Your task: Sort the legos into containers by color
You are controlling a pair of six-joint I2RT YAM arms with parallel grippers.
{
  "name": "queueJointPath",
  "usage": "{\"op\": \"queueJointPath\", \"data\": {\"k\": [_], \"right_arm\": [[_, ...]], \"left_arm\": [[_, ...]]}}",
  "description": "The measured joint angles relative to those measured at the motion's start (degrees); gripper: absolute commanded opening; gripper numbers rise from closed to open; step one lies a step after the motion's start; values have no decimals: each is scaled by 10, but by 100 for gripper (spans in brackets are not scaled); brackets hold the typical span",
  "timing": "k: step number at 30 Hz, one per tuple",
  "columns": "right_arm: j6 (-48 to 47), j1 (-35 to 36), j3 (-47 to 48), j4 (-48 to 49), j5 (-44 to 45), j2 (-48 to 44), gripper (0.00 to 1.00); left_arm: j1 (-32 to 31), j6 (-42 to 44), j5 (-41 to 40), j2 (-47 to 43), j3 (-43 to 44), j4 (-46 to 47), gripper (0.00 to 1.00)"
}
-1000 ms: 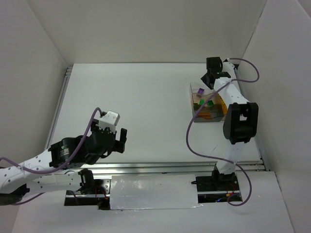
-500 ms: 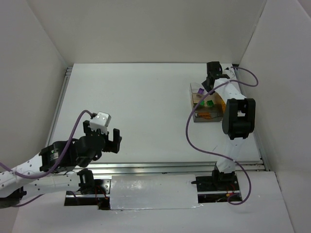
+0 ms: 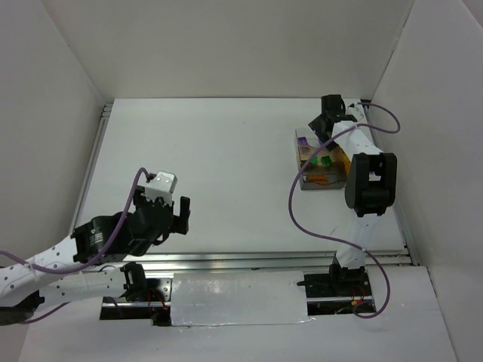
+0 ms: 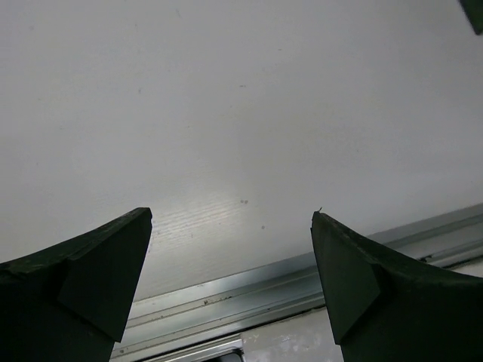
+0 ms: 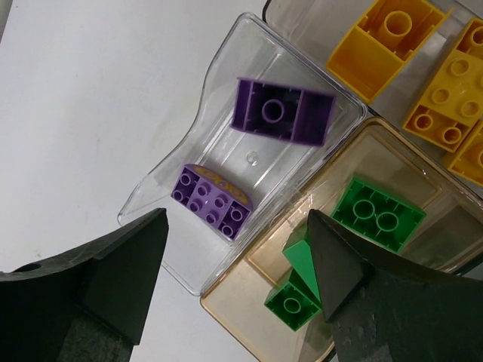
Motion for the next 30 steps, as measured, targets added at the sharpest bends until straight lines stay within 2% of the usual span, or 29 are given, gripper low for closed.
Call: {"op": "queueJointPath", "data": {"k": [3,6,8,9,11,14,17,22,26,30], "right_arm": [[-11,2,-3,1,-3,-13,83],[-42,15,-42,16,-11,-75,87],[-78,35,-85,24,-25,-154,91],[-96,45,-101,27,-34,-194,96],[-137,68,-127,33,-49,-280,100],[-199,106,-163,33,-58,-417,100],[-235,139,-189,1,-48,-542,100],[-268,172,-195,-82,-34,-712,100],[-277,194,-177,-159,-36,-806,100],[-290,196,-136,-241,-40,-859,100]], "left_arm": [[70,-9,5,31,0,2,100],[192,-6,42,68,0,19,99],[301,4,97,82,0,39,100],[347,6,113,82,0,49,100],[428,8,145,73,0,66,99],[497,11,178,57,1,84,99],[527,20,194,60,12,88,100],[535,30,194,89,55,81,100],[535,38,177,72,91,56,100],[535,39,169,13,115,31,100]]}}
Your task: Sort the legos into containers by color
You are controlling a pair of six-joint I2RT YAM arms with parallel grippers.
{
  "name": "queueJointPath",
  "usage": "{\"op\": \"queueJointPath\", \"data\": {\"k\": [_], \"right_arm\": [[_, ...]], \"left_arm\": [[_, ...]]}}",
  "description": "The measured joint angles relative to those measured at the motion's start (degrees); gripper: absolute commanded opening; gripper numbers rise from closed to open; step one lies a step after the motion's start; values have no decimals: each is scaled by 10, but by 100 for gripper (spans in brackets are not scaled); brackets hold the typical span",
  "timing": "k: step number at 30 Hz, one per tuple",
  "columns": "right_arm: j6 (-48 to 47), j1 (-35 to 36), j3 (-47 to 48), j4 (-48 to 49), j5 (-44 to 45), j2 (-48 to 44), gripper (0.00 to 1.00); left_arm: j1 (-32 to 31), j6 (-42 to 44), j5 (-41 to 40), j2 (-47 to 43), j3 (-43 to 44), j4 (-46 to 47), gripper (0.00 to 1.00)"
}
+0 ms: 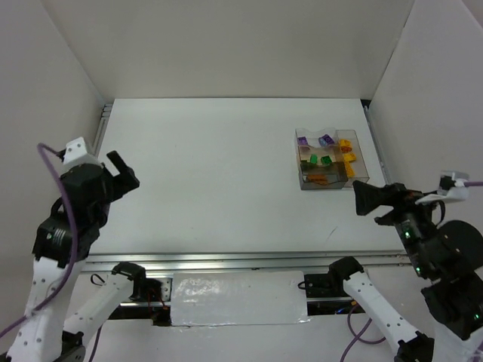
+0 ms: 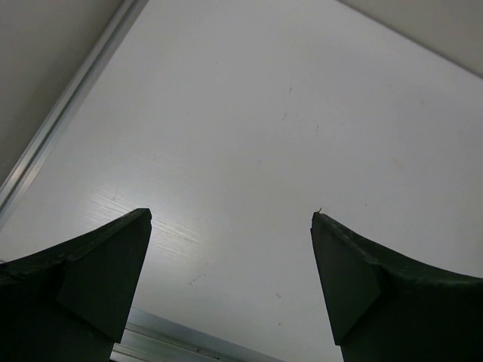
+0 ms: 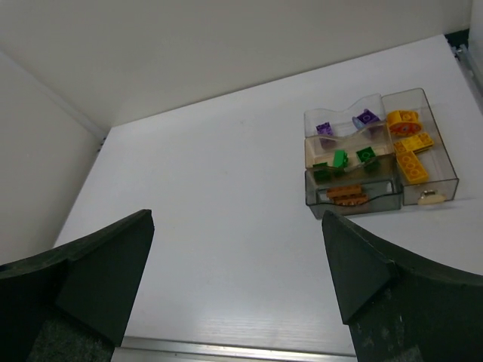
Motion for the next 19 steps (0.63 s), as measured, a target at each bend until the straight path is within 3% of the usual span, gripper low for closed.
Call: {"op": "queueJointPath", "data": {"k": [9,19], "right_arm": [[-21,0,79,-119,-10,-70,100],[-23,0,78,-146,-9,-82,100]], "left_arm": [[0,3,-7,-163,36,-85,100],[1,14,-37,-186,40,-124,100]]}}
